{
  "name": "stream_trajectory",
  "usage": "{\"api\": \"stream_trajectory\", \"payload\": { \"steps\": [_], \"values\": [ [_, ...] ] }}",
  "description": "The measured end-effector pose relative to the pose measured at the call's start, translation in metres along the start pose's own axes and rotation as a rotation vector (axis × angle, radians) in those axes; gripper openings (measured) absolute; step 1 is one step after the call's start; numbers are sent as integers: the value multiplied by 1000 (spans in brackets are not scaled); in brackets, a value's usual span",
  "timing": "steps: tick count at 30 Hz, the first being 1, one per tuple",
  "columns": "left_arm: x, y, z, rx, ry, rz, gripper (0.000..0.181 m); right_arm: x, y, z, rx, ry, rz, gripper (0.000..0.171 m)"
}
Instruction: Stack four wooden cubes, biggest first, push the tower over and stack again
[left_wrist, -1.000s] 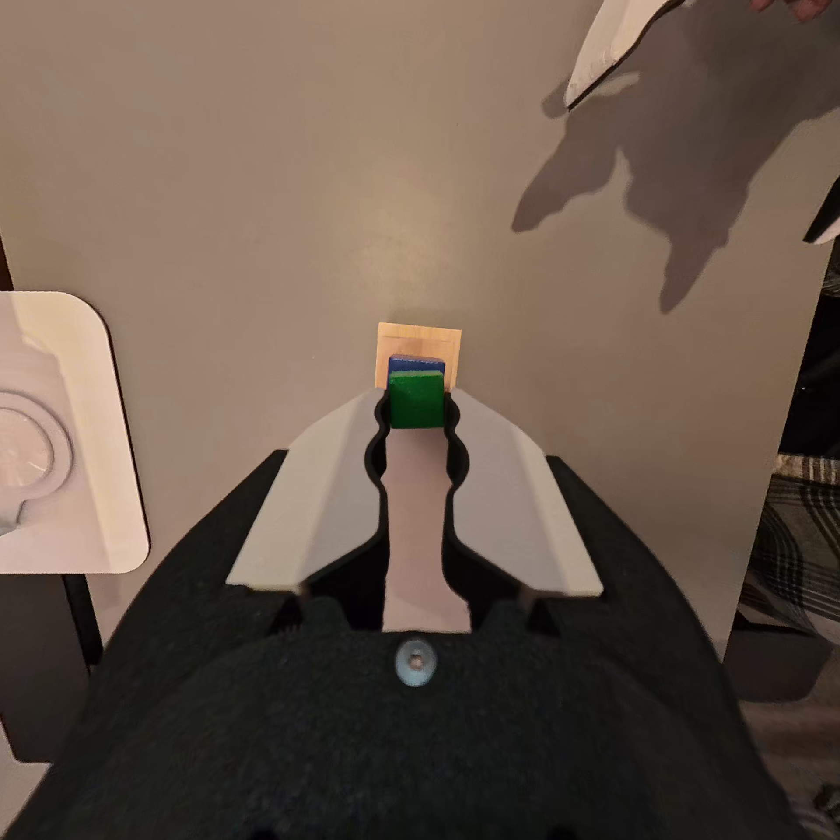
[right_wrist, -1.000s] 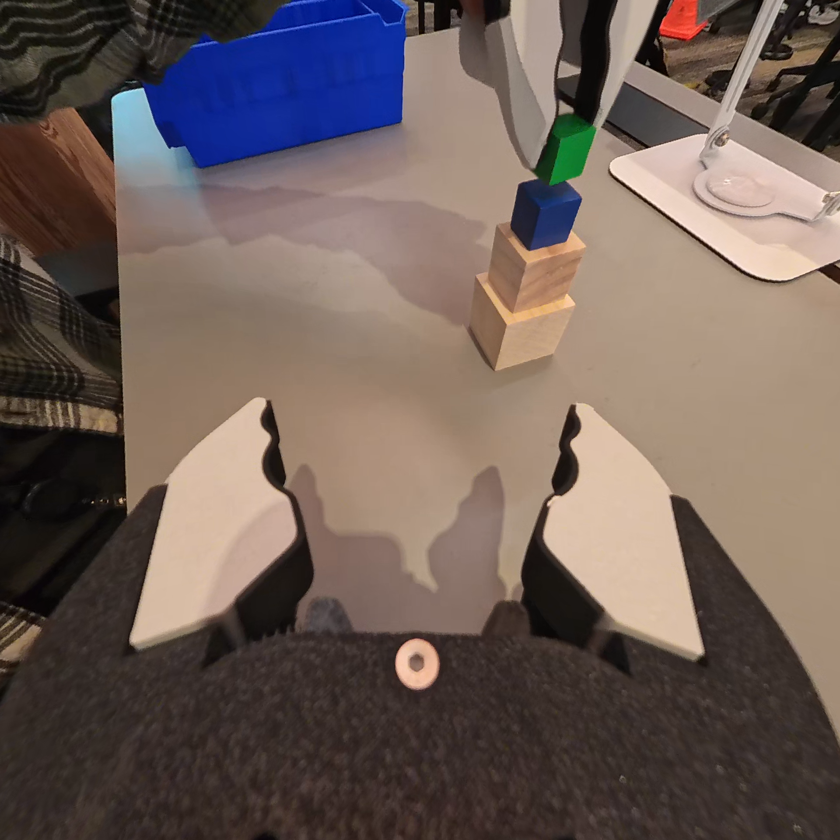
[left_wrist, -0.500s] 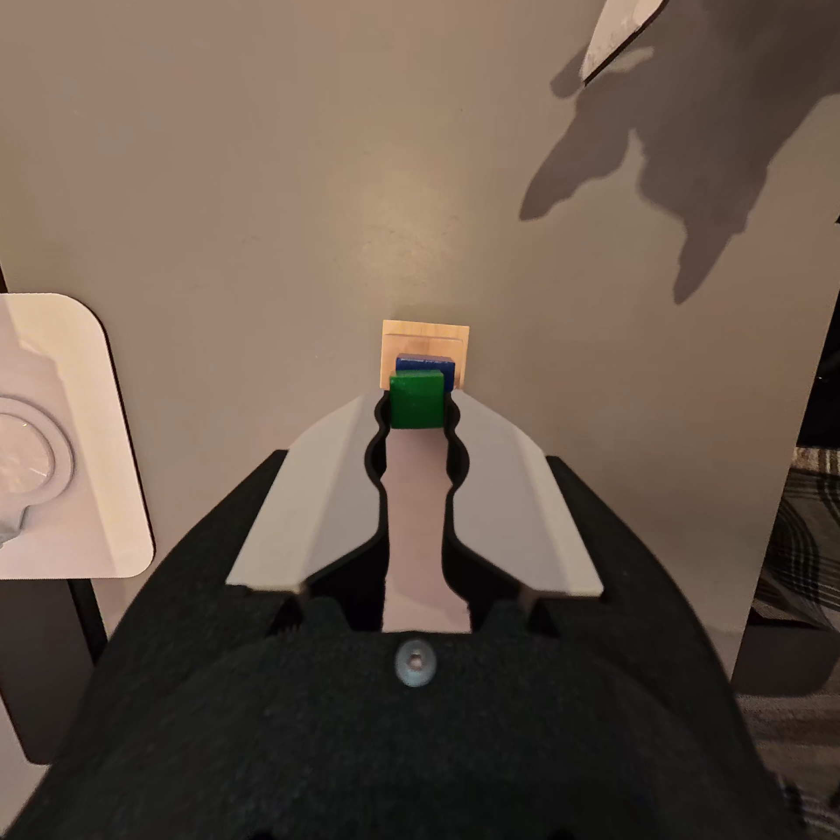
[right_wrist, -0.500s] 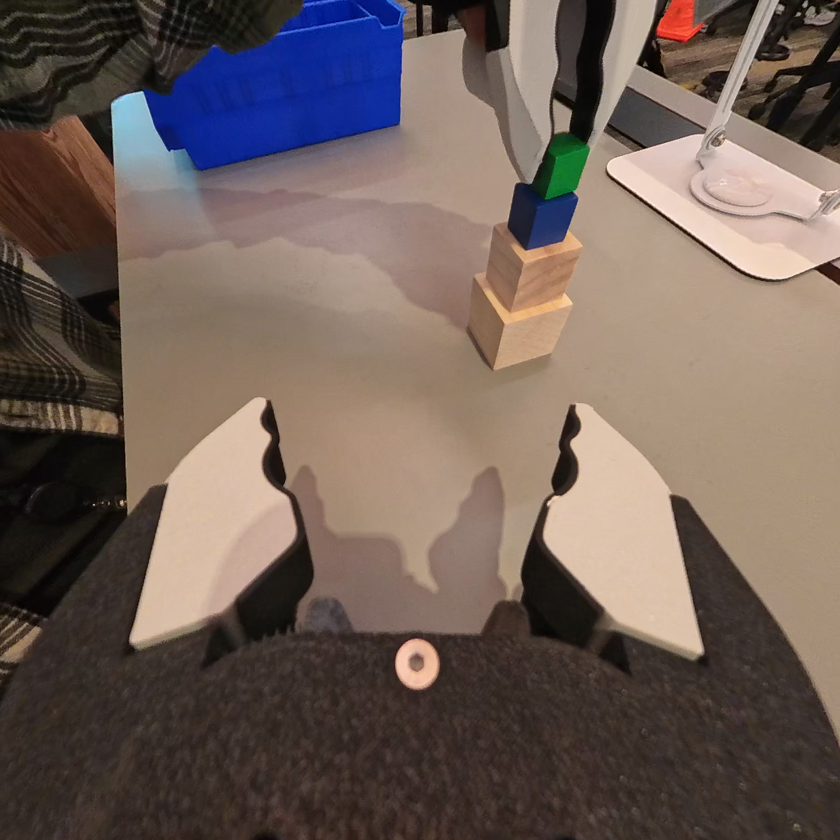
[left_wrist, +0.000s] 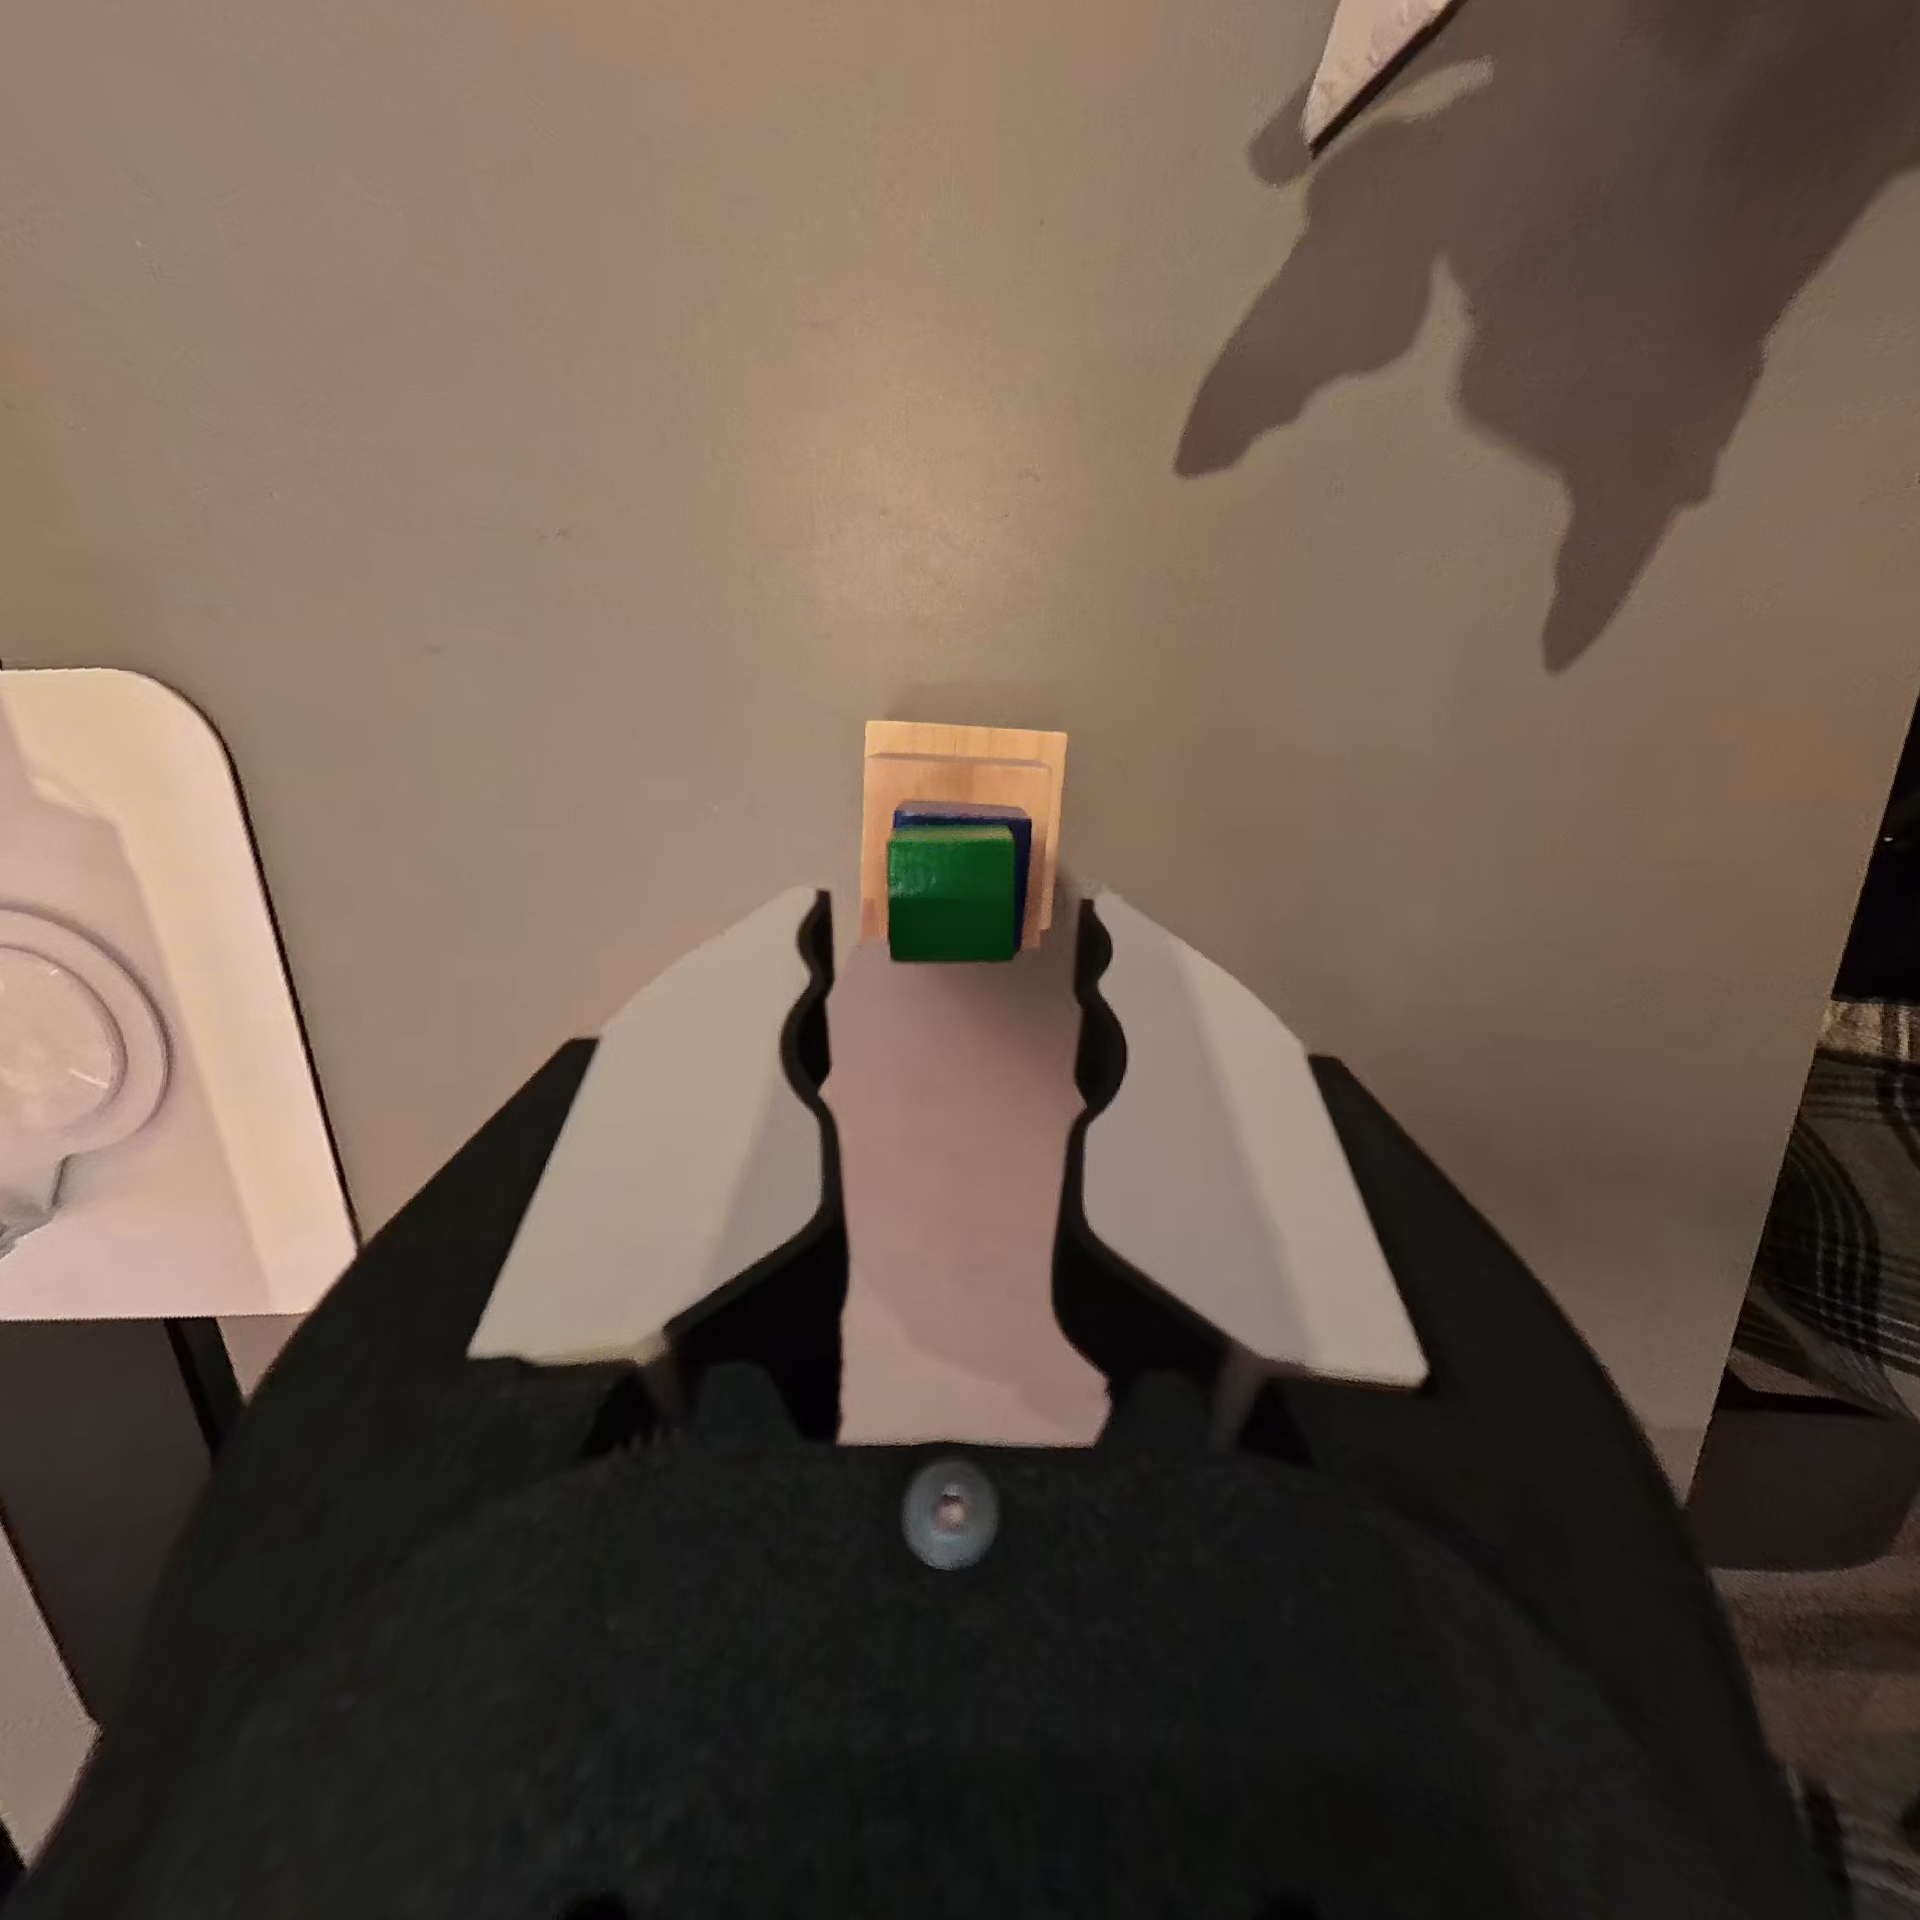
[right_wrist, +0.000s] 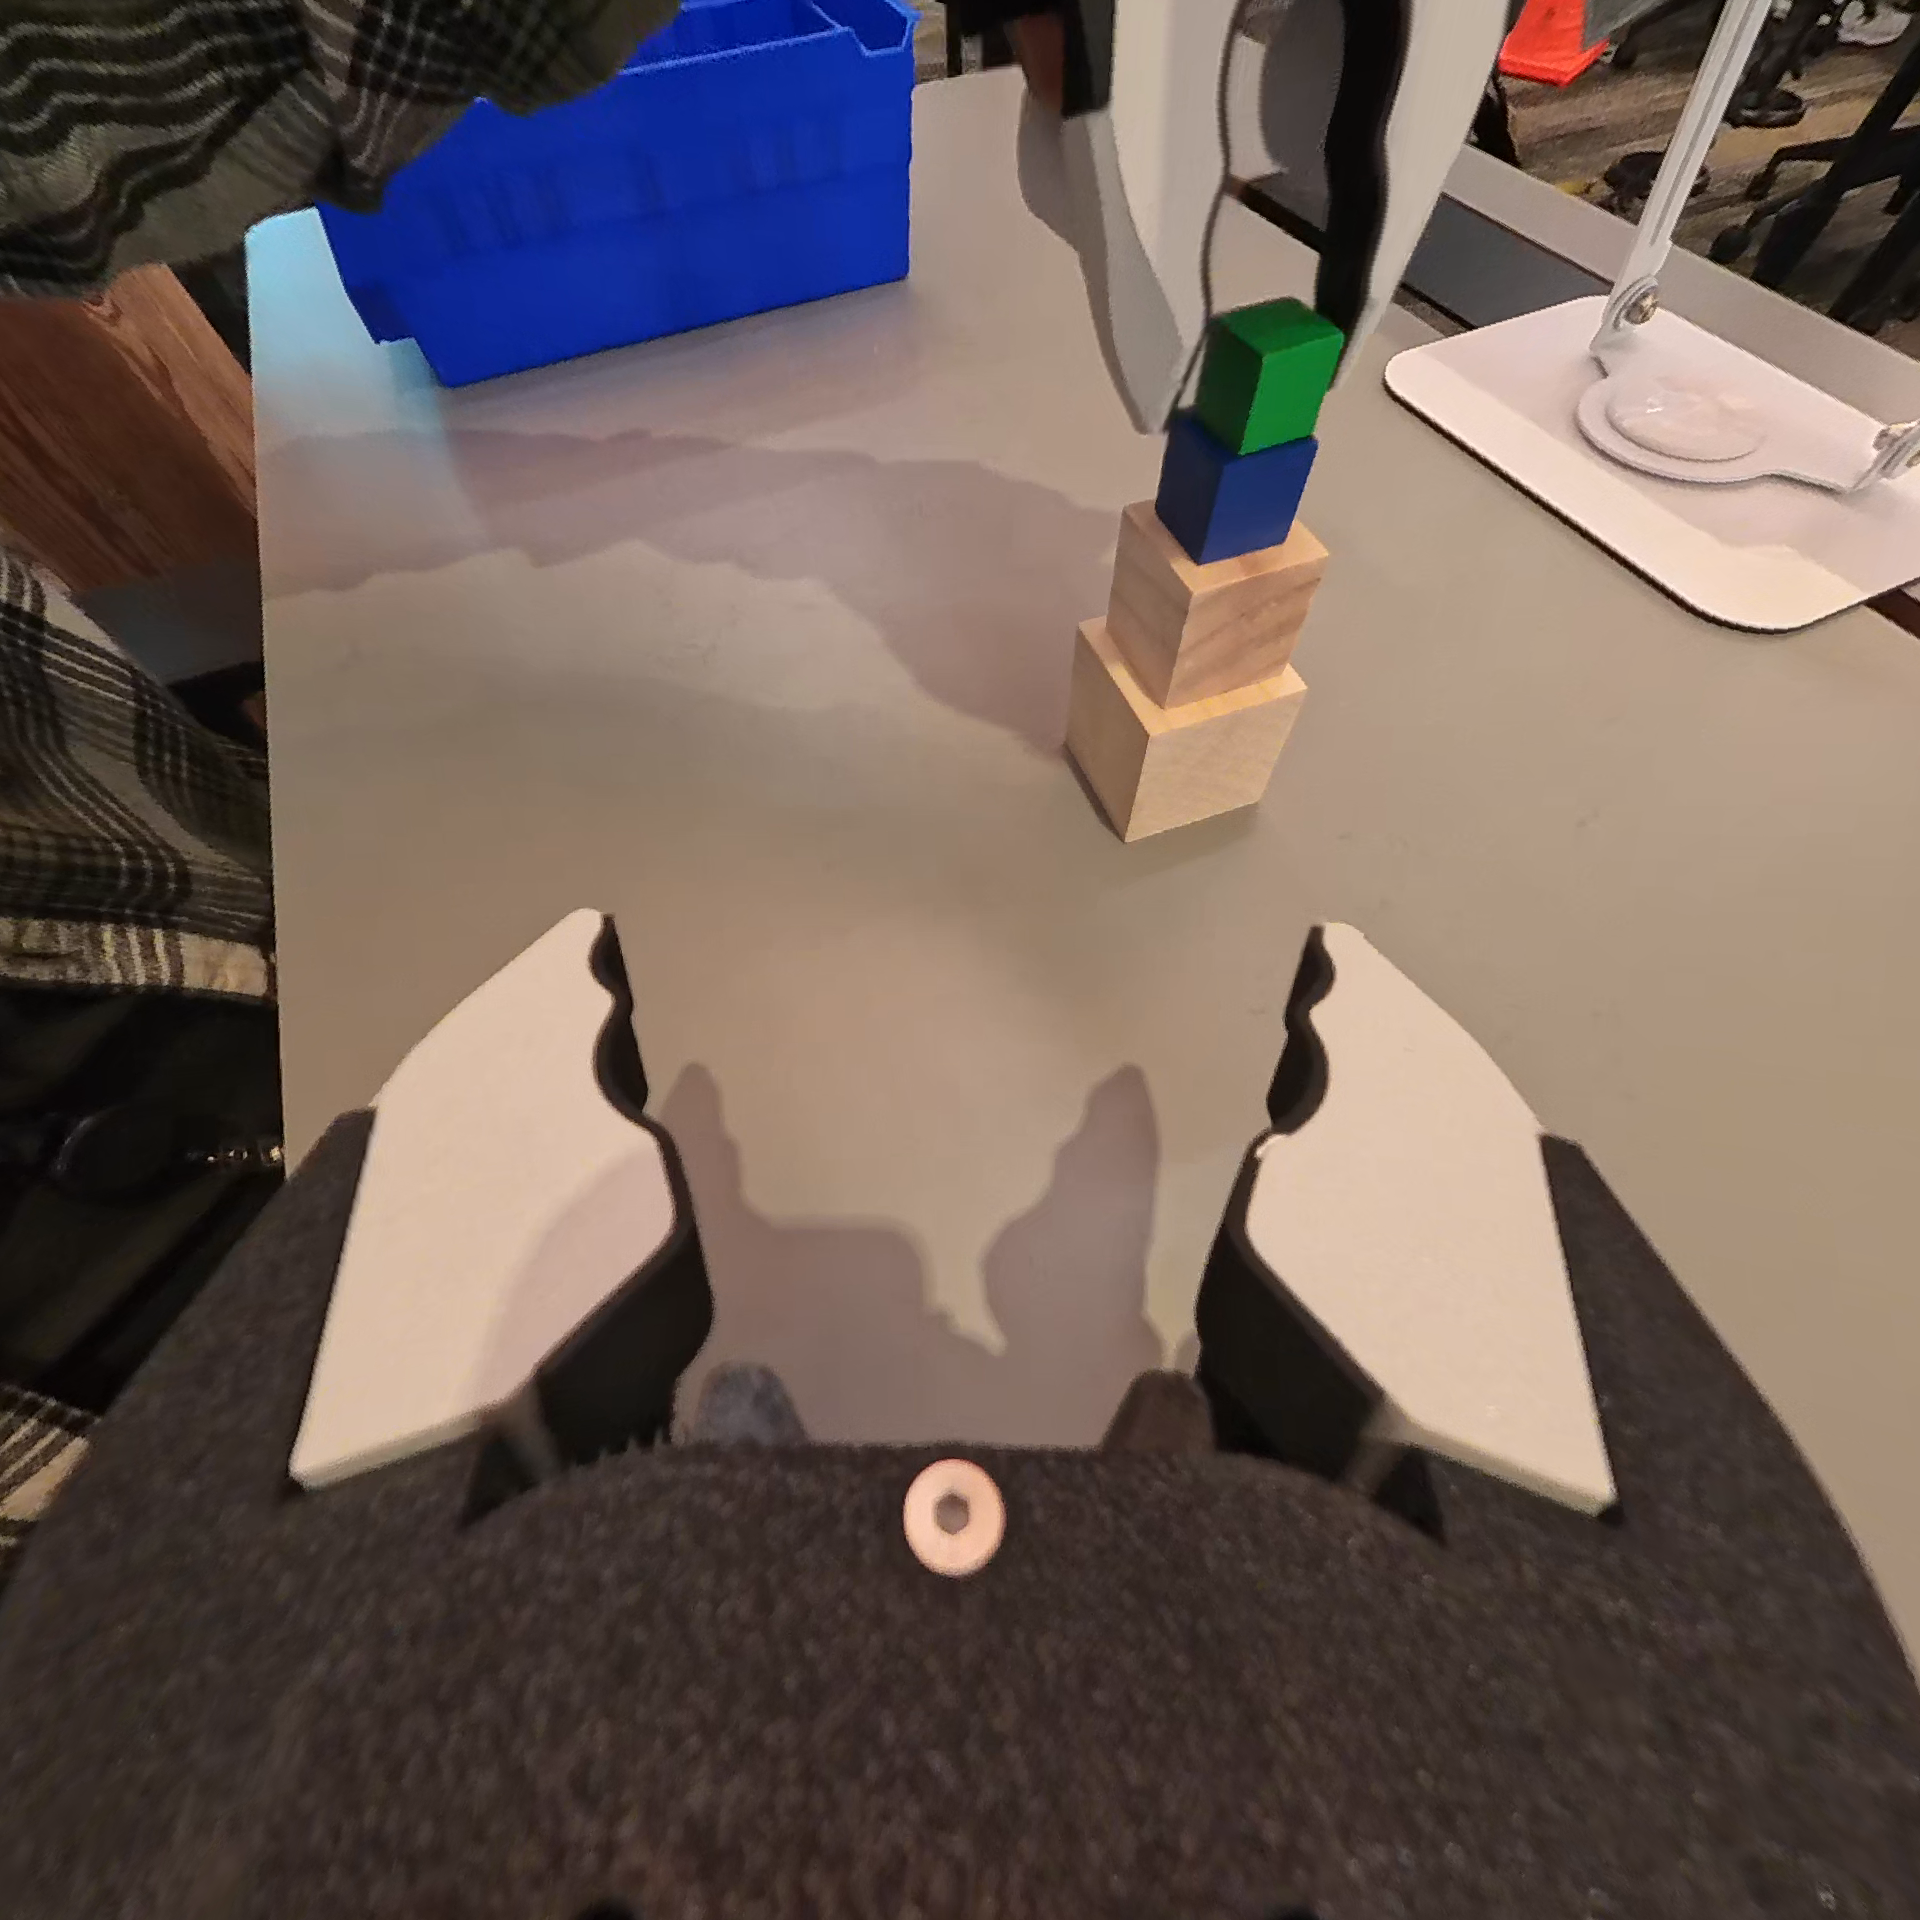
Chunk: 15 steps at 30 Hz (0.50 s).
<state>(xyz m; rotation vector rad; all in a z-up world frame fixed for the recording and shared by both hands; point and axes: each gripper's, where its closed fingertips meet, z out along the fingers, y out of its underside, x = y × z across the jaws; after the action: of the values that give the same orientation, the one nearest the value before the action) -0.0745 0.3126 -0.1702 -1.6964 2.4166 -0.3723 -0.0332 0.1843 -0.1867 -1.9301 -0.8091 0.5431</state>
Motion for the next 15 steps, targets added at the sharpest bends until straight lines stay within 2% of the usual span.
{"api": "stream_trajectory", "payload": {
  "steps": [3, 8, 15],
  "values": [
    [-2, 3, -12, 34, -29, -22, 55, 2, 1, 0, 1, 5, 11, 121],
    [-2, 19, -42, 229, -175, -143, 86, 7, -1, -3, 27, 17, 50, 124],
    [27, 80, -57, 567, -415, -450, 92, 20, 7, 2, -2, 76, 106, 124]
  ]
}}
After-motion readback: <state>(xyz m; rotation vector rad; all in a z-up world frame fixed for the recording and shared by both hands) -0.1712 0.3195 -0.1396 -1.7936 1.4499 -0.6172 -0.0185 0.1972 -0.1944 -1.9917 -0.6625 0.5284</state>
